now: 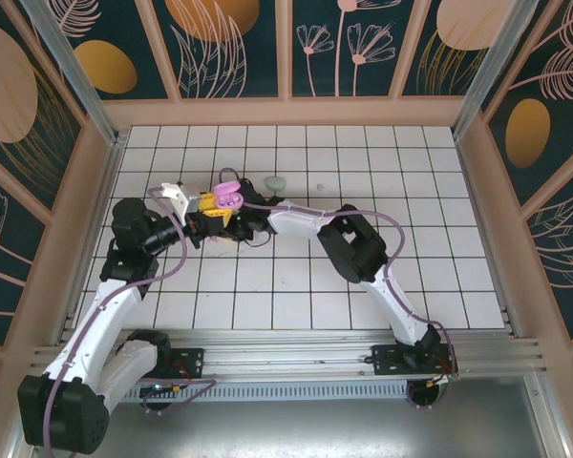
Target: Insert the wireless bluetooth earbuds into the charging case
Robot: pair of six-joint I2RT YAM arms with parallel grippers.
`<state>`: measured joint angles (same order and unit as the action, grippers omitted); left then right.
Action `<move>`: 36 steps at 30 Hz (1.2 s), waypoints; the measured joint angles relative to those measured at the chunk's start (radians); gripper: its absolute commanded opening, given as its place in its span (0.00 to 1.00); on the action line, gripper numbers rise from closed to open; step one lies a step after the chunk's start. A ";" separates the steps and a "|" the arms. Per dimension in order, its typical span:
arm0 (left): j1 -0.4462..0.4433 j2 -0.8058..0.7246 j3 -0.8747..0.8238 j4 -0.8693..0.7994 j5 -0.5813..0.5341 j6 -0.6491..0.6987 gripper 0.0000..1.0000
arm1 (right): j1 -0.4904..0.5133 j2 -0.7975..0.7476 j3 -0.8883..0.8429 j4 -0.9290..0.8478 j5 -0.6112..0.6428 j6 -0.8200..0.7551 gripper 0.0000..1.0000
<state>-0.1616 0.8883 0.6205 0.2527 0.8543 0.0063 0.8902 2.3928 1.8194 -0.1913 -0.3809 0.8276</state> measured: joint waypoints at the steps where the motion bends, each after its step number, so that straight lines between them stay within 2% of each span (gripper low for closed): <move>1: 0.000 -0.003 0.000 -0.003 0.000 0.000 0.06 | 0.000 0.000 0.004 -0.006 0.006 -0.004 0.26; 20: 0.000 -0.052 0.000 -0.045 -0.007 0.001 0.06 | 0.040 0.079 0.196 -0.142 0.103 -0.118 0.32; 36: 0.000 -0.053 0.000 -0.049 -0.019 0.001 0.06 | 0.055 0.088 0.207 -0.175 0.118 -0.208 0.37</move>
<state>-0.1616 0.8356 0.6205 0.2039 0.8352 0.0071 0.9447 2.4809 2.0266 -0.3664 -0.2630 0.6201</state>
